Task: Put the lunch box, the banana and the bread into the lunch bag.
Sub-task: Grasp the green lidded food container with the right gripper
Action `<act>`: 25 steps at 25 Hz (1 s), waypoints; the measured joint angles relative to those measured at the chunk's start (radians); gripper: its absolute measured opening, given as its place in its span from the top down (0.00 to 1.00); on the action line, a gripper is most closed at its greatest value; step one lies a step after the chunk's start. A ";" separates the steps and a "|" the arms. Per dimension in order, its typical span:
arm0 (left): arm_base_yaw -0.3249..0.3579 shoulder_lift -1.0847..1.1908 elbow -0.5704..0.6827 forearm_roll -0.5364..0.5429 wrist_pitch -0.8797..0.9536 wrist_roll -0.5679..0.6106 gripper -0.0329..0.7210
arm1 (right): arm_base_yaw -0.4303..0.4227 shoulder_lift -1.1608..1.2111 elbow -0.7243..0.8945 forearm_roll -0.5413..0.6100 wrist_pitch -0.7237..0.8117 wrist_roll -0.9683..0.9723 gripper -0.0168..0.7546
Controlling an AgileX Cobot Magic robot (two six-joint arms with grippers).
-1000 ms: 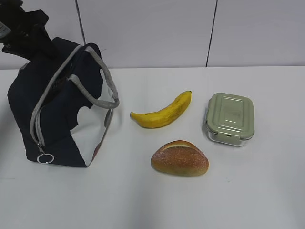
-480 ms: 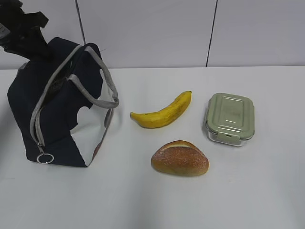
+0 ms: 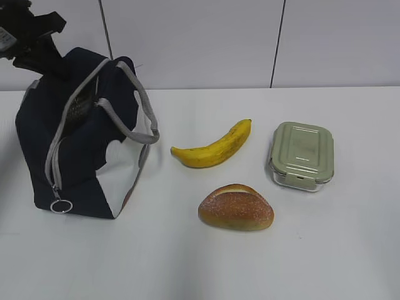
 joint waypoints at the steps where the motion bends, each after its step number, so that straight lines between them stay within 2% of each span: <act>1: 0.000 0.000 0.000 -0.016 0.000 -0.001 0.96 | 0.000 0.000 0.000 0.000 0.000 0.000 0.25; 7: 0.000 0.000 0.000 -0.091 0.000 -0.002 0.96 | 0.000 0.000 0.000 0.000 0.000 0.000 0.25; 25: 0.000 0.000 0.000 -0.093 0.000 -0.002 0.96 | 0.000 0.000 0.000 0.022 0.000 0.000 0.25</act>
